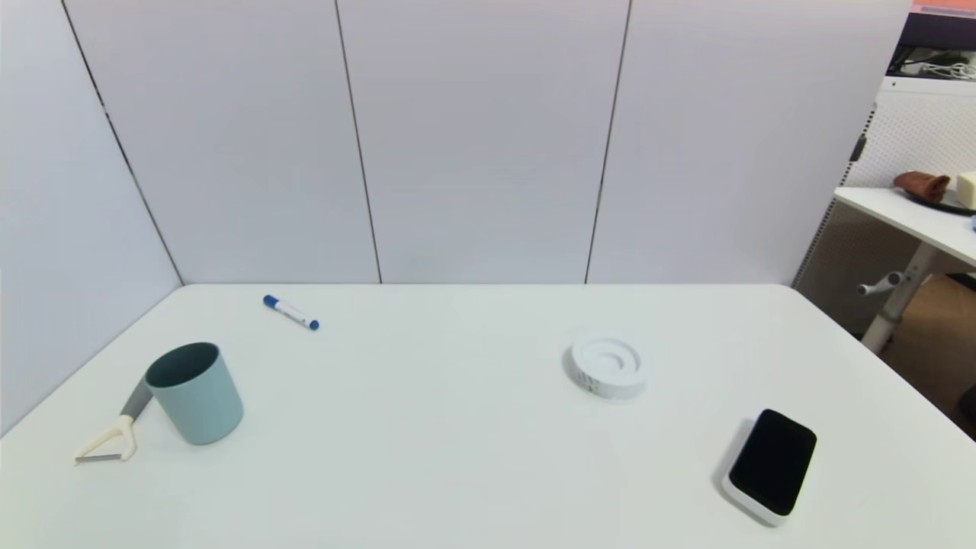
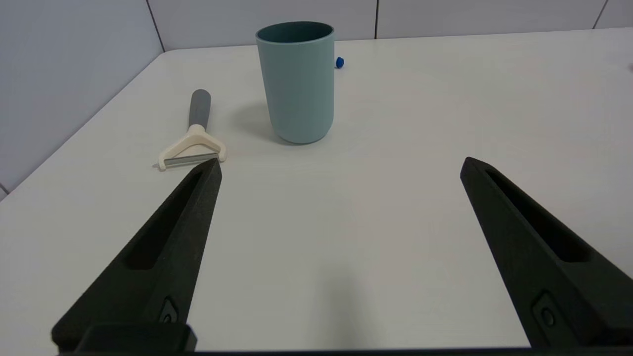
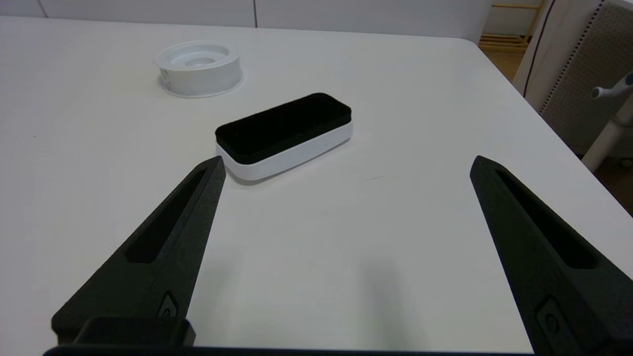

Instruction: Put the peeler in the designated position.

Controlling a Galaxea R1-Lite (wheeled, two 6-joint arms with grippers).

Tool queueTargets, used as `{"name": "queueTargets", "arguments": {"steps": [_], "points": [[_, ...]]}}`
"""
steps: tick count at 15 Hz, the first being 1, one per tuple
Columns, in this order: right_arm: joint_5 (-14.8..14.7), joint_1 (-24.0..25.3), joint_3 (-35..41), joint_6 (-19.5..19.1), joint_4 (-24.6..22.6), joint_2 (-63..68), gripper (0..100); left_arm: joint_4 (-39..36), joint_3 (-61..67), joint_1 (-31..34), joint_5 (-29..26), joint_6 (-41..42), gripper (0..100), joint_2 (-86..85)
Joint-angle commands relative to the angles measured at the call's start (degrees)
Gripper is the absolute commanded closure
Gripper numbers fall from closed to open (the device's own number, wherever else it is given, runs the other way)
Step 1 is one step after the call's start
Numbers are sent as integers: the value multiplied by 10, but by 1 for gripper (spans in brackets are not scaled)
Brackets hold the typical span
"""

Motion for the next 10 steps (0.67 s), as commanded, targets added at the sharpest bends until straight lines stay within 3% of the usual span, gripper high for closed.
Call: {"name": "queueTargets", "arguments": {"steps": [1,10], "points": [[-2,0,0,3,1,0,0,0,0,0,0,0,0,1],[-2,0,0,11,0,0,0,0,0,0,1,-1,0,1]]}}
